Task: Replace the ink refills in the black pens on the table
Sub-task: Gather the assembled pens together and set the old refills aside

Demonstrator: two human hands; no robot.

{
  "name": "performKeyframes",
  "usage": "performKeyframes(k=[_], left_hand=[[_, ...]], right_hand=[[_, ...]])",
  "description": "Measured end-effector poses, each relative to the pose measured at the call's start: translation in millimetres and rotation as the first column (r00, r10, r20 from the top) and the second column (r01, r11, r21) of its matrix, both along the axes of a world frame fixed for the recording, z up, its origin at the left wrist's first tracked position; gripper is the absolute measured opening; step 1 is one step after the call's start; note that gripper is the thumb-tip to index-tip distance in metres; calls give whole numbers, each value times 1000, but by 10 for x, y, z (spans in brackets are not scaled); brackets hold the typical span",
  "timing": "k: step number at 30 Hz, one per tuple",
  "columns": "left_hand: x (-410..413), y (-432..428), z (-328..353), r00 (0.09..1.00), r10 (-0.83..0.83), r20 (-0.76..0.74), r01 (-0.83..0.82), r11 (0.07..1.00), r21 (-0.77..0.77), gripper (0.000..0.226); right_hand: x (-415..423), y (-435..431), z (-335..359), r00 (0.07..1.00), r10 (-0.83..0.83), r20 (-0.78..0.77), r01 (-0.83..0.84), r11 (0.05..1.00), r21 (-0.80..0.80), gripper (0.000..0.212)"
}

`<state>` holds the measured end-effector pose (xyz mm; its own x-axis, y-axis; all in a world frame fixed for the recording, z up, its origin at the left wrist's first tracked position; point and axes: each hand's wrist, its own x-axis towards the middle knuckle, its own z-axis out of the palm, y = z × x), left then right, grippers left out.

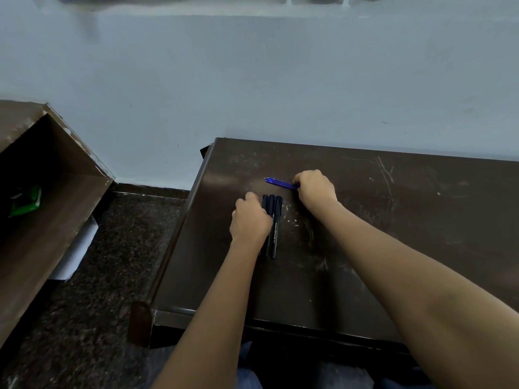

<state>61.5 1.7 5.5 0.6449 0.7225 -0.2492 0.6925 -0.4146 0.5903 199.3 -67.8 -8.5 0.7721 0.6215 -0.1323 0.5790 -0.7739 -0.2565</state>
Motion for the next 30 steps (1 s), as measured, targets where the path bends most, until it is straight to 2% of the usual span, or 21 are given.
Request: performKeyframes(k=[3,6,10,14,30], left_hand=[[75,-126,66,996,-63,60,59,996,67,33],[160,-343,87,985,-171,25,169,983,65,37],[230,-641,12,940,-337,-47,336,942,-30,45],[248,-806,-75,891,-437,-121,426,898,-108,49],[388,-928,-232,880,-466,-95,447,879,-167,51]], right_hand=[[-102,-218,-21,997,-79,3,79,997,10,33],[-231,-486,-42,988,-155,-3,155,988,-4,29],[-384,-765,-20,965,-248,-89,248,969,-12,17],[-496,-929,7,928,-325,-183,331,944,2,16],[-563,-1044,-43,908,-289,-302,342,929,140,28]])
